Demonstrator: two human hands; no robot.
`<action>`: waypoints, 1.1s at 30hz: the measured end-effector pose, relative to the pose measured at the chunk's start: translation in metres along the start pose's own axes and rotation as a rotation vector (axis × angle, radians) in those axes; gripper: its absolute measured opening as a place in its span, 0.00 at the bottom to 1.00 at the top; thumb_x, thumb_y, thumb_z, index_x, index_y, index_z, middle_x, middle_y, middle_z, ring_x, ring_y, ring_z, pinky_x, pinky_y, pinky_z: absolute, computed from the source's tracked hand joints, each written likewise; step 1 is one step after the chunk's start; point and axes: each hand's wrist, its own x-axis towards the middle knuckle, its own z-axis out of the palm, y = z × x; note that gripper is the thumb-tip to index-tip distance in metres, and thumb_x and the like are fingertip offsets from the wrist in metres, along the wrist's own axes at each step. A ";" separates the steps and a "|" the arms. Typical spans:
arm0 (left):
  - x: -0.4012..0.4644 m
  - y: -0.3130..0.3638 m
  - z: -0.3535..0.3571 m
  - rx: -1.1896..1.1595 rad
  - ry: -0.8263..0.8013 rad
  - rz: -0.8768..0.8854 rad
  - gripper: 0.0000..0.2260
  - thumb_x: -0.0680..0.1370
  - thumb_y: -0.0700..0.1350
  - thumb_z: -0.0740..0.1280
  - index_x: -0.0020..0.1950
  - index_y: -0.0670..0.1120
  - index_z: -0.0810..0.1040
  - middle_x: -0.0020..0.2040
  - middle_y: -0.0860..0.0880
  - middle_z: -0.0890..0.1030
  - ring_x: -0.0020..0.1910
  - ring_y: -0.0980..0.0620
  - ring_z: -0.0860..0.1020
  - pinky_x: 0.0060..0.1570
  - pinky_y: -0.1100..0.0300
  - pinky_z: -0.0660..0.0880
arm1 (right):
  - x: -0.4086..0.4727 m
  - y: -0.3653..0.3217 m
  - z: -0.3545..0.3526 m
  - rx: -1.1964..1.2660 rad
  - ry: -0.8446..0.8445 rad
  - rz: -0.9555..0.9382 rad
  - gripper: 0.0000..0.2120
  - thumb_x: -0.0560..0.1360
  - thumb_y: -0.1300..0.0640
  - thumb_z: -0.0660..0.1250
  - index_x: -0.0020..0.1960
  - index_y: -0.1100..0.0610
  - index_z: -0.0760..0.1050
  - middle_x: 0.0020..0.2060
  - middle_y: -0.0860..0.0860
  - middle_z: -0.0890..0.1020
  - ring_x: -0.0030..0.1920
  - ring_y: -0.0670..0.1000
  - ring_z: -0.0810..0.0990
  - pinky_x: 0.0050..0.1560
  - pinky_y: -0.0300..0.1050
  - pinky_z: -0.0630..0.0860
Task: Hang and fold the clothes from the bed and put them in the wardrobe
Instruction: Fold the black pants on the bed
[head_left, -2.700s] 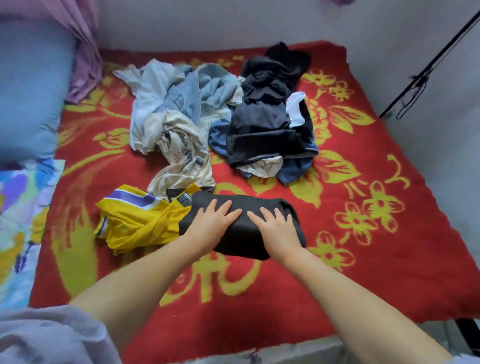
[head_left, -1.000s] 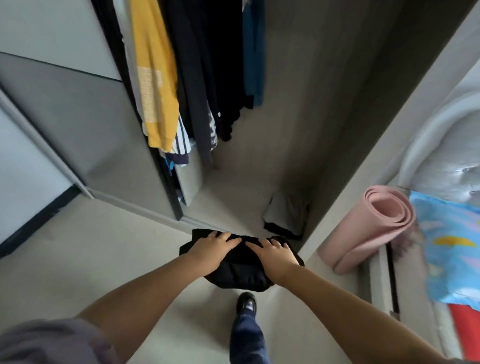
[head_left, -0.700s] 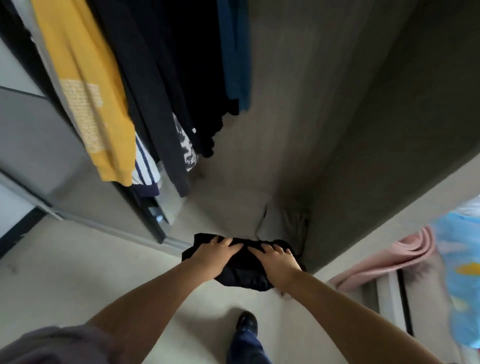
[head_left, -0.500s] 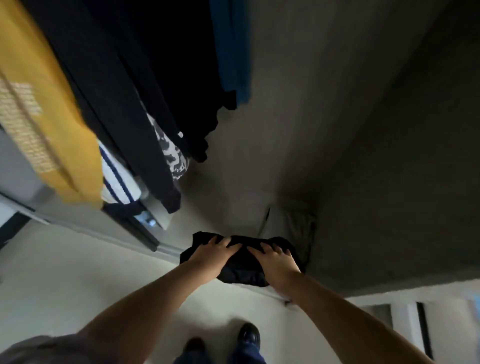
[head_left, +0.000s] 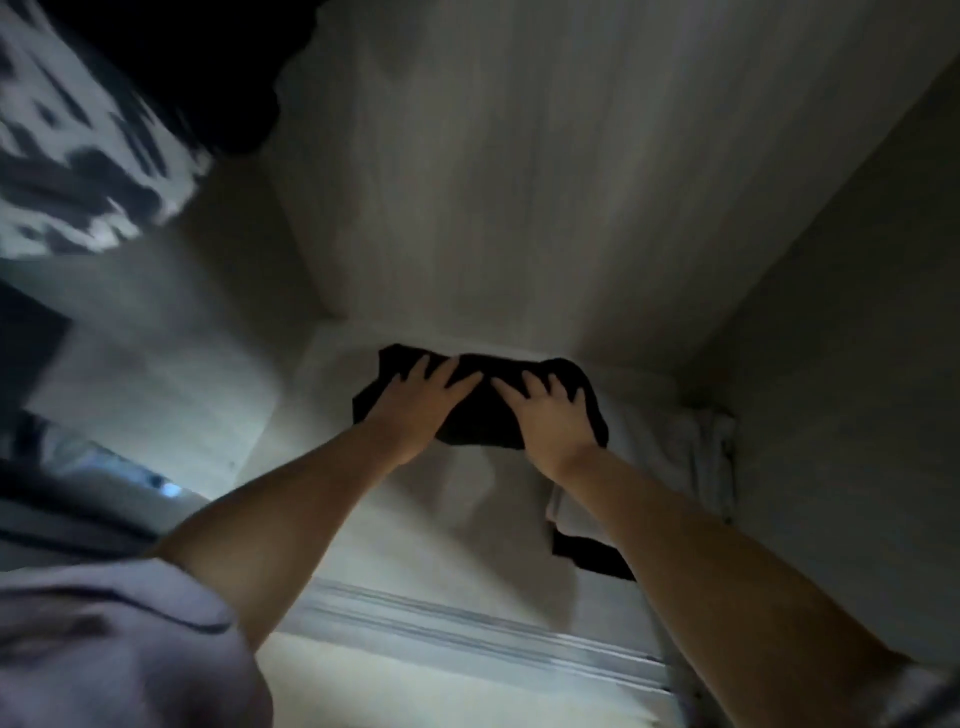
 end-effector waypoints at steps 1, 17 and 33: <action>0.016 -0.002 0.018 0.015 0.039 0.009 0.37 0.78 0.36 0.61 0.78 0.55 0.42 0.79 0.47 0.46 0.76 0.38 0.50 0.68 0.43 0.63 | 0.013 0.002 0.020 0.003 0.036 0.029 0.35 0.80 0.59 0.58 0.78 0.43 0.43 0.77 0.55 0.52 0.76 0.65 0.51 0.71 0.70 0.52; 0.055 0.013 0.280 0.050 -0.013 -0.003 0.50 0.75 0.38 0.66 0.69 0.60 0.22 0.69 0.49 0.21 0.74 0.36 0.33 0.69 0.34 0.51 | 0.047 -0.027 0.253 0.112 -0.183 0.040 0.38 0.81 0.57 0.57 0.75 0.39 0.33 0.73 0.54 0.27 0.71 0.67 0.26 0.68 0.74 0.38; -0.040 0.059 -0.089 -0.200 0.071 0.101 0.13 0.80 0.46 0.56 0.61 0.47 0.74 0.54 0.45 0.81 0.52 0.43 0.80 0.44 0.53 0.75 | -0.079 0.028 -0.057 0.236 -0.224 0.181 0.15 0.81 0.56 0.52 0.63 0.58 0.71 0.57 0.58 0.79 0.56 0.59 0.78 0.49 0.46 0.73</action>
